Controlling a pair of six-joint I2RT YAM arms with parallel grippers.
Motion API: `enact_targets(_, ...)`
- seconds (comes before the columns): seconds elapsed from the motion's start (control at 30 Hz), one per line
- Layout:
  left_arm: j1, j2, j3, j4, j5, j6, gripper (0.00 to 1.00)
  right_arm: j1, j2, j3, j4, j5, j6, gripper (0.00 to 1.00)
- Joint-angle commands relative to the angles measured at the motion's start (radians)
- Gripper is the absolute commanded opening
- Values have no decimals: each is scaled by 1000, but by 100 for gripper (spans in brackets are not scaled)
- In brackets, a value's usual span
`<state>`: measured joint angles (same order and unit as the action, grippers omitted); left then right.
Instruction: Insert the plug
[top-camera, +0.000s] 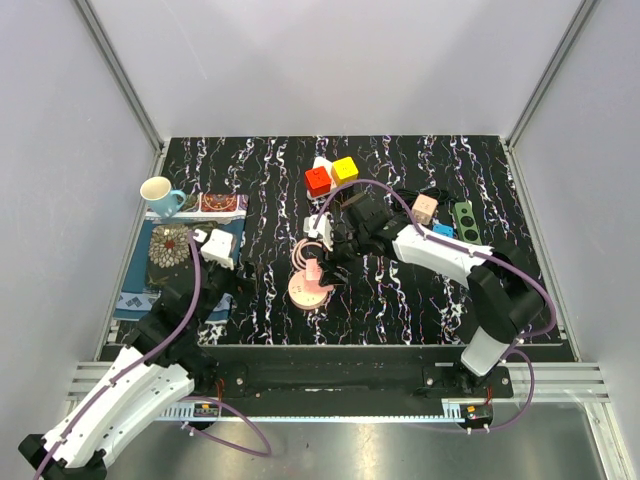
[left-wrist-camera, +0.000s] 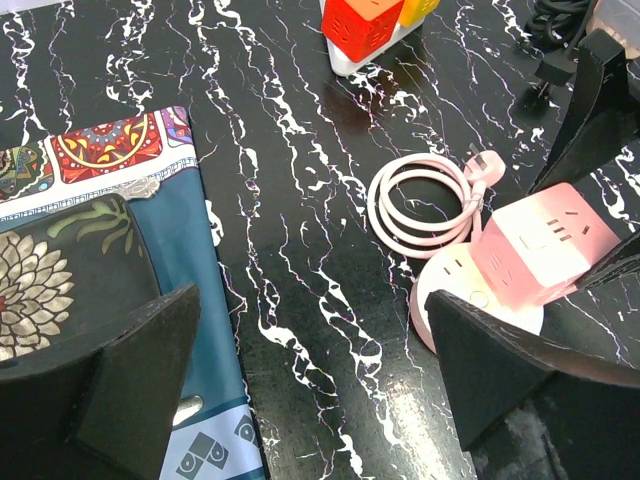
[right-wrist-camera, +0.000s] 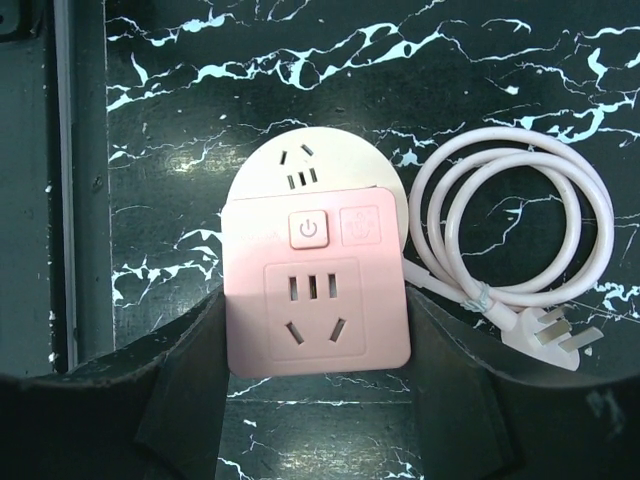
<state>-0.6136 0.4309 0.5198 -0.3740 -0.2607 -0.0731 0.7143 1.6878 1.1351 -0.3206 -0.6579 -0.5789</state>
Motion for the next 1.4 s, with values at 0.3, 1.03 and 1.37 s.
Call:
enact_targets(0.3, 6, 28, 0, 56, 28, 33, 99, -3, 35, 58, 0, -37, -52, 4)
enact_targets(1.03, 6, 46, -1, 58, 64, 45, 99, 2, 72, 69, -146, 32, -147, 14)
enact_targets(1.37, 8, 58, -1, 63, 78, 48, 99, 4, 84, 83, -172, 12, -170, 11)
